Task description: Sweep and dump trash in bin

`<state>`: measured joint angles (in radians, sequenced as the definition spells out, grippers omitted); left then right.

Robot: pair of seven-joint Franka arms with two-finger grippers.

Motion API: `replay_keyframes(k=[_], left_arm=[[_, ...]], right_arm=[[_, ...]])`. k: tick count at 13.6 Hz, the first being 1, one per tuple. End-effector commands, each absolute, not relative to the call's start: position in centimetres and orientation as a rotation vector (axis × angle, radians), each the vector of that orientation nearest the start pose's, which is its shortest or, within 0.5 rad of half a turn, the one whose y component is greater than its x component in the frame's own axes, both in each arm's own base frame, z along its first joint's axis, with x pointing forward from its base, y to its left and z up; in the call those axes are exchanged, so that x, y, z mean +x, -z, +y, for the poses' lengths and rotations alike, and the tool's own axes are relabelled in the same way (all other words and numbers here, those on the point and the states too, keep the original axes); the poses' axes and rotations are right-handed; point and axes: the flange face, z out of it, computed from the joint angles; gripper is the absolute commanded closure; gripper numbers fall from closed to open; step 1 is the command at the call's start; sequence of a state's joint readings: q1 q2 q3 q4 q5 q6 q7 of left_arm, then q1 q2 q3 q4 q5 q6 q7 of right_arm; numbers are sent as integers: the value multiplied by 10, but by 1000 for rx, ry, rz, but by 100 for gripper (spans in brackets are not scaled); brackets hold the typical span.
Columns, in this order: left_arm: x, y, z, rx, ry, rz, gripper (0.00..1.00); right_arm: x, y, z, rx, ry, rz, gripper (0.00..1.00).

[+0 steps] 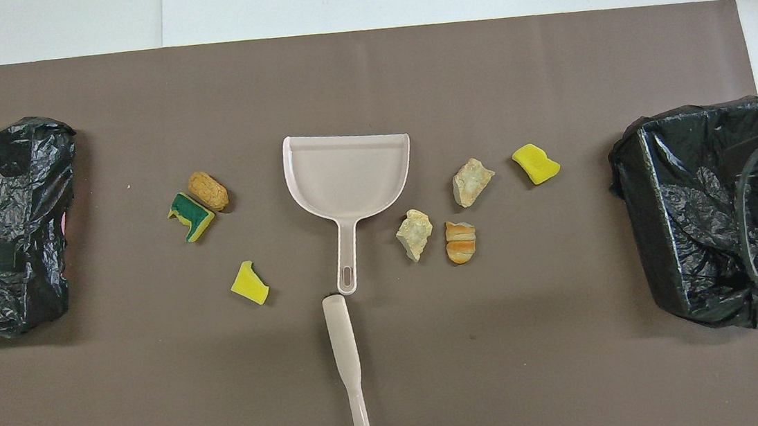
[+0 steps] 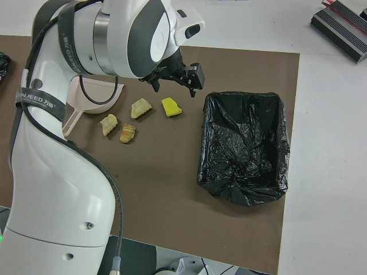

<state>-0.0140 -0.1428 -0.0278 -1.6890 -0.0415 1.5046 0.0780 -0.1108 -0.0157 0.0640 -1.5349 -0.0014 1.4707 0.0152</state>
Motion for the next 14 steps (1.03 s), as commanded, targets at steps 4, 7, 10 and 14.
replay_keyframes(k=[4, 7, 10, 14], left_arm=[[457, -631, -84, -3150, -146, 353, 0], [418, -613, -124, -3167, -198, 314, 0], [401, -588, -170, -3201, -264, 131, 0], [374, -536, -245, -3205, -185, 5, 0]], right_arm=[[533, -641, -24, -3124, -91, 113, 0], [533, -639, -24, -3124, -96, 113, 0], [531, -640, -24, -3126, -94, 111, 0], [529, -640, -23, -3125, -98, 109, 0]])
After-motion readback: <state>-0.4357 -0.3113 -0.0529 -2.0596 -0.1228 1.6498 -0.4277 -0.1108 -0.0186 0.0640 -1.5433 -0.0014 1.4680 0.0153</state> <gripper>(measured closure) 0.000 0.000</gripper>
